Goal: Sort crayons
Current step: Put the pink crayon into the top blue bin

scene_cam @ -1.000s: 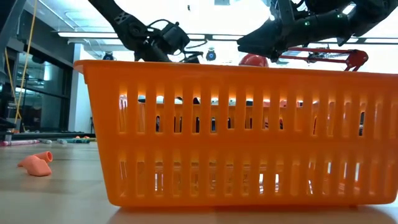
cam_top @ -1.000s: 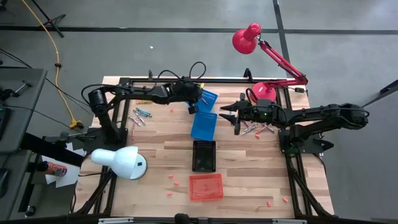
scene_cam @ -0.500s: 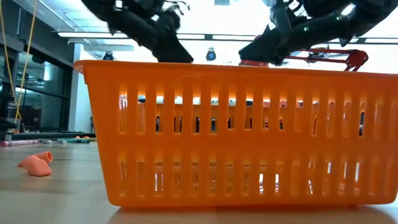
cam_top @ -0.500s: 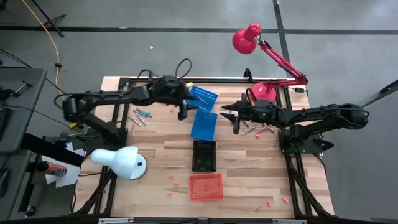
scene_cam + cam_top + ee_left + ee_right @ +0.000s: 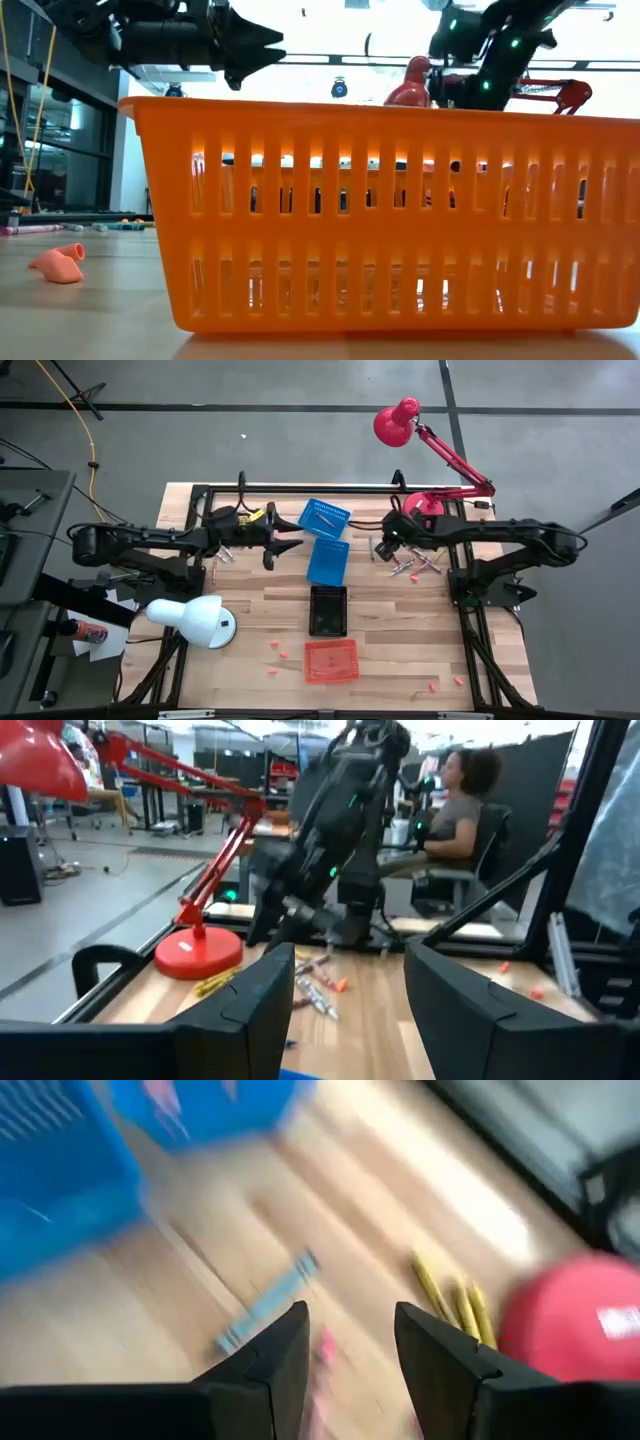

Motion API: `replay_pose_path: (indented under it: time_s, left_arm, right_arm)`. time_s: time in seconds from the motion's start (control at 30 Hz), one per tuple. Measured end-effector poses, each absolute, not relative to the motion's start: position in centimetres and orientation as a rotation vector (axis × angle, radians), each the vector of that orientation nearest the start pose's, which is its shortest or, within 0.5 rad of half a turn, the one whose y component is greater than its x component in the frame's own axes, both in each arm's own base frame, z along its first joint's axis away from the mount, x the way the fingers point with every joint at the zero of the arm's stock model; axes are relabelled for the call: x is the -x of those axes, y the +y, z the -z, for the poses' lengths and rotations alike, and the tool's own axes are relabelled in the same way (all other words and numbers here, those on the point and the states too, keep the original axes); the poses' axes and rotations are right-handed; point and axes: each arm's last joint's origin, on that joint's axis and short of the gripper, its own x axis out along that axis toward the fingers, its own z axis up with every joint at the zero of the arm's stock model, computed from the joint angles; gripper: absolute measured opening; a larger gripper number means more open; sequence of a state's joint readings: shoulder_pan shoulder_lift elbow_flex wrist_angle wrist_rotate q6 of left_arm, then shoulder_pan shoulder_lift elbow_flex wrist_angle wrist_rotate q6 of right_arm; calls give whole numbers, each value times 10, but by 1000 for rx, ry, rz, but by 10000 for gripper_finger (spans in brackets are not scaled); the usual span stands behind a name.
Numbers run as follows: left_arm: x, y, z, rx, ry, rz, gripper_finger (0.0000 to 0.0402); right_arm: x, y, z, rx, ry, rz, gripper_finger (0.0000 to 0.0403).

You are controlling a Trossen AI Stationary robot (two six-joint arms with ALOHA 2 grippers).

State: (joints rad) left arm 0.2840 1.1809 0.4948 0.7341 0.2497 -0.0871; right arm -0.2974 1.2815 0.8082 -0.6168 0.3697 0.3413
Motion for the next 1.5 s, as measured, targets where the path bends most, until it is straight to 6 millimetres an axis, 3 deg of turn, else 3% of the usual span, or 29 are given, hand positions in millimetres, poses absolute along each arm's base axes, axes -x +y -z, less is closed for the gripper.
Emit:
replay_pose_path:
  time_s: [0.17,0.33,0.57,0.97,1.23,1.37,1.5]
  left_arm:
    - [-236,53,-245,90,-52,5,179]
    - [-237,48,-245,90,-54,29,177]
    - [-237,47,-248,82,-82,32,179]
    - [-237,47,-248,82,-81,31,177]
    - [-237,48,-248,81,-81,30,179]
    - [-237,47,-248,81,-80,31,180]
    - [-237,47,-248,81,-80,31,177]
  right_arm:
    - [-222,-99,-184,-375,1201,699,145]
    - [-223,-113,-167,-424,1271,681,145]
    - [-224,-116,-158,-544,1299,585,145]
    - [-228,-116,-139,-591,1371,614,145]
    - [-229,-116,-138,-566,1373,637,144]
    - [-231,-113,-138,-496,1378,636,113]
    - [-238,-104,-139,-432,1351,620,29]
